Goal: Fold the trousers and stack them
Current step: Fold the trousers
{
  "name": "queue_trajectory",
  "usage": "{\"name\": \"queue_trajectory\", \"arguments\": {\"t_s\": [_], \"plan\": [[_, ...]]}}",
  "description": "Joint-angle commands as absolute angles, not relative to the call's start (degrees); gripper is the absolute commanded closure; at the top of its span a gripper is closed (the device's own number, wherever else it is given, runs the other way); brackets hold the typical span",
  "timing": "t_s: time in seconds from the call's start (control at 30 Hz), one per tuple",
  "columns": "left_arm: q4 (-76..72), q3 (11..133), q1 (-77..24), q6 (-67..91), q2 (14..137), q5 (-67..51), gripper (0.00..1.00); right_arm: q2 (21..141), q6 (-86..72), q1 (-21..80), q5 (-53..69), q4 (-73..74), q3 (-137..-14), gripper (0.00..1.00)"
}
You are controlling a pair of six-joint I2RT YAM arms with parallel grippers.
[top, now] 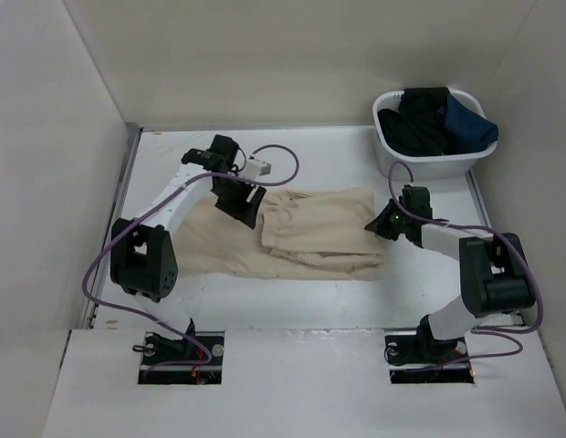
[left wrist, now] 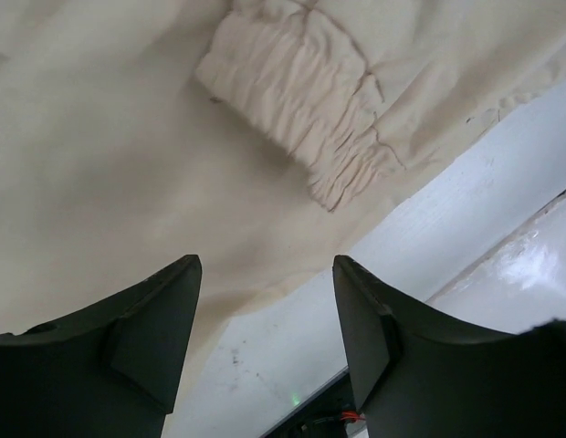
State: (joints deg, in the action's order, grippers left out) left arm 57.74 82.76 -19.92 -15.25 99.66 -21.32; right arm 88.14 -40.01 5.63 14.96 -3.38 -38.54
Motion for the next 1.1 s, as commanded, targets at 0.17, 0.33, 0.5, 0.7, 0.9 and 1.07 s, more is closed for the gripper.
{"name": "queue_trajectory", "arguments": {"t_s": [0.17,0.33,0.5,0.7,0.9,1.07], "plan": [[59.2,83.8,-3.8,-20.0,94.6,-13.6,0.4,78.5,-38.8,1.4,16.9,1.6,-38.1,1.0],[55.6,82.2,-0.7,-19.9,96.6,-9.3,0.4,64.9,-29.2,-4.8,11.7,18.2,-45.7,1.0],[53.1,82.7,-5.0,-18.6,99.4,-9.7,0.39,62.4,-18.8,-5.1,7.6,33.5,-59.1,1.0],[50.7,85.2,-9.9,-17.4,104.8,-9.8,0.39,67.7,-20.1,13.3,-1.4,41.5,-71.9,1.0],[48.5,85.3,-9.7,-16.3,109.9,-9.7,0.39,83.7,-26.1,38.0,-10.5,45.5,-89.1,1.0],[45.7,83.8,-7.4,-16.0,113.2,-9.8,0.4,98.8,-26.5,48.0,-11.9,44.8,-105.1,1.0]]}}
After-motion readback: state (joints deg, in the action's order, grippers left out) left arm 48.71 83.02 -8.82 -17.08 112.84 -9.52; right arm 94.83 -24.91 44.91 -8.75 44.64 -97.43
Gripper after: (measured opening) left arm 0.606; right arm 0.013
